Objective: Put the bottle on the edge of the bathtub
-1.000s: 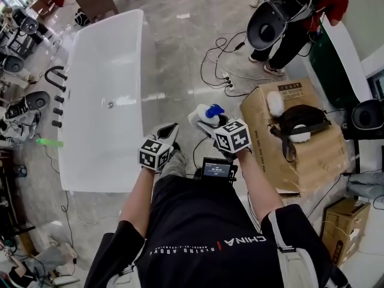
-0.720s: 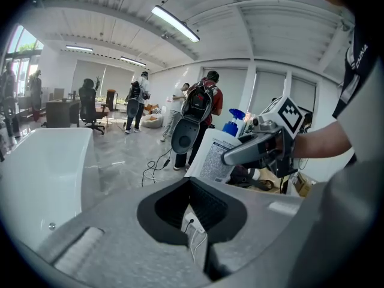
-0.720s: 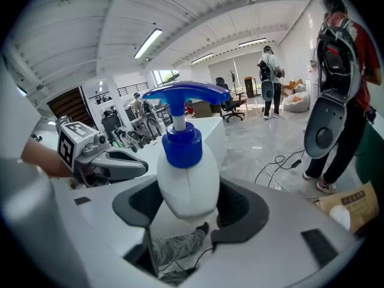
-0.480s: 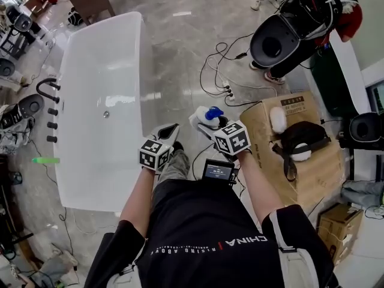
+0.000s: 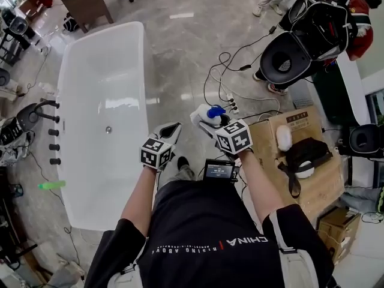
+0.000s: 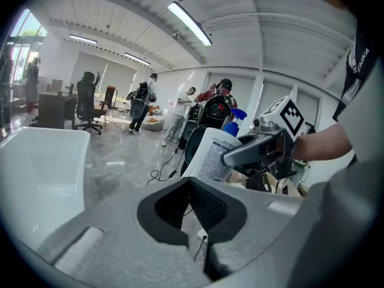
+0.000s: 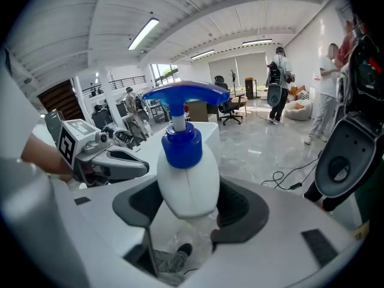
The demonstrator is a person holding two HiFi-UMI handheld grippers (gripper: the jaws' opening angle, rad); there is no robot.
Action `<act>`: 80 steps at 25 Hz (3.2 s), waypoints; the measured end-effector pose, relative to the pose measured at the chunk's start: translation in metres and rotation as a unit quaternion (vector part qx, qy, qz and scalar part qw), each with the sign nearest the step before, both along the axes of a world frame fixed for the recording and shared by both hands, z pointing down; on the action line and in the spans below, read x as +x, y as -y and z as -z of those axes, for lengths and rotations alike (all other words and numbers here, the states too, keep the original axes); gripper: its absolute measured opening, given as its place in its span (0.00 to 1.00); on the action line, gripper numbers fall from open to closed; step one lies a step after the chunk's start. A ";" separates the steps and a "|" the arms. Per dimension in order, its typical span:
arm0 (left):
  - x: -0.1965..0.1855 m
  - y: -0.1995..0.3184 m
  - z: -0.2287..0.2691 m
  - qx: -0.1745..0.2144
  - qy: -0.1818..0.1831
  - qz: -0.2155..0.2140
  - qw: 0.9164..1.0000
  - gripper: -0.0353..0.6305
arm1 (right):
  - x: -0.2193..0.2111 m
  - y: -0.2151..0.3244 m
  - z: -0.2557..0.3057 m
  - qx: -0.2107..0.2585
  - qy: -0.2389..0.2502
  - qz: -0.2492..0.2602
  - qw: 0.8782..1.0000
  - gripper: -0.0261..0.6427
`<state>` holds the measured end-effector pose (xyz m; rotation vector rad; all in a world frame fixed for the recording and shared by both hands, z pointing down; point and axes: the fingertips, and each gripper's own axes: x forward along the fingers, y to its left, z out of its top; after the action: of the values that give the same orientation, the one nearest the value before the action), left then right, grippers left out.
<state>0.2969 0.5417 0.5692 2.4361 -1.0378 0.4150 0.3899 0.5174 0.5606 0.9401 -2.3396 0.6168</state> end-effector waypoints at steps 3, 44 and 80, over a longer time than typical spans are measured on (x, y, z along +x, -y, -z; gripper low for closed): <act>-0.002 0.018 -0.002 -0.007 -0.007 0.001 1.000 0.07 | -0.005 0.016 -0.001 -0.003 0.001 -0.003 1.000 0.44; -0.010 0.413 -0.014 -0.030 0.012 0.060 0.998 0.07 | -0.001 0.420 -0.024 -0.030 0.030 0.038 0.998 0.44; -0.126 0.829 -0.015 -0.029 -0.022 0.079 0.996 0.07 | -0.123 0.852 -0.013 -0.018 0.004 0.066 0.998 0.44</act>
<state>0.1707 -0.2877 0.5840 2.2813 -1.1726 0.3335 0.2669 -0.3346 0.5732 0.7605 -2.3669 0.6076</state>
